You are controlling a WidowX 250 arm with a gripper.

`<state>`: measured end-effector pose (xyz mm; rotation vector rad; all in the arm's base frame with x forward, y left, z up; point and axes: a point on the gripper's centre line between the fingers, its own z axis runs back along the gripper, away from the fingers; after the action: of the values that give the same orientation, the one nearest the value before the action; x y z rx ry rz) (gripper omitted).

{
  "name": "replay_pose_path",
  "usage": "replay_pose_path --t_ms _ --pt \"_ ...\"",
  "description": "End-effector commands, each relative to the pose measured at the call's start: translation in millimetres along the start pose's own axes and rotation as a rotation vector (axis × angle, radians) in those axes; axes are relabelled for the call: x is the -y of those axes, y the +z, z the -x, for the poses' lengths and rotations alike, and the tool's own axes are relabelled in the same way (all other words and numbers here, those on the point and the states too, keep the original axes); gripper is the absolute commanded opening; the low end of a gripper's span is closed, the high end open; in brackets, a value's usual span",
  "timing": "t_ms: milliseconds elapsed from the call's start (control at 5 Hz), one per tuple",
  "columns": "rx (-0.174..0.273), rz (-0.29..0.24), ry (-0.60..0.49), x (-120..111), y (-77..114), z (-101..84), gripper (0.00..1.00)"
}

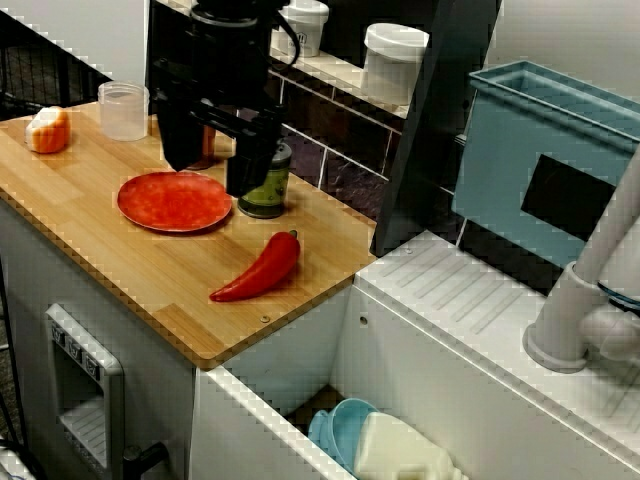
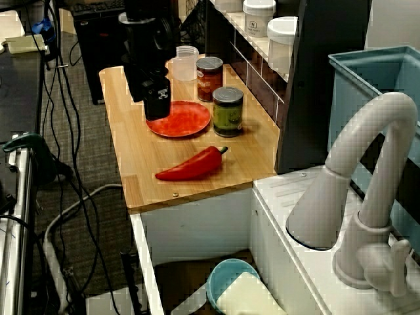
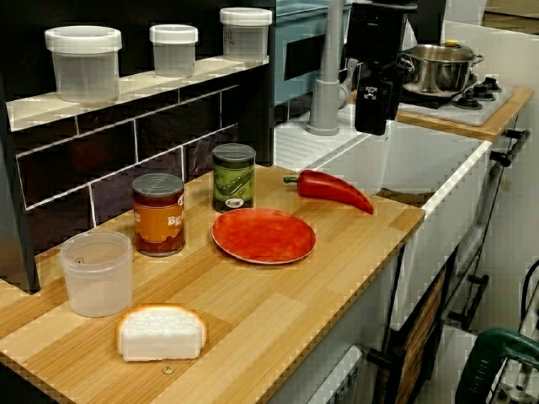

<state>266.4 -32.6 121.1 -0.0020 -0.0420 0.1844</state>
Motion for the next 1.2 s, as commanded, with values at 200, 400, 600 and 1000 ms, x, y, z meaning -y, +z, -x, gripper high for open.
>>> replay_pose_path --t_ms 200,400,600,1000 --pt "0.061 0.006 0.067 -39 29.8 -49.0 1.00" --pt "0.091 0.005 0.110 -52 34.6 -65.6 1.00" --pt "0.122 -0.006 0.136 -58 34.6 -78.2 1.00" --pt "0.210 -0.103 0.173 -87 19.9 -99.8 1.00"
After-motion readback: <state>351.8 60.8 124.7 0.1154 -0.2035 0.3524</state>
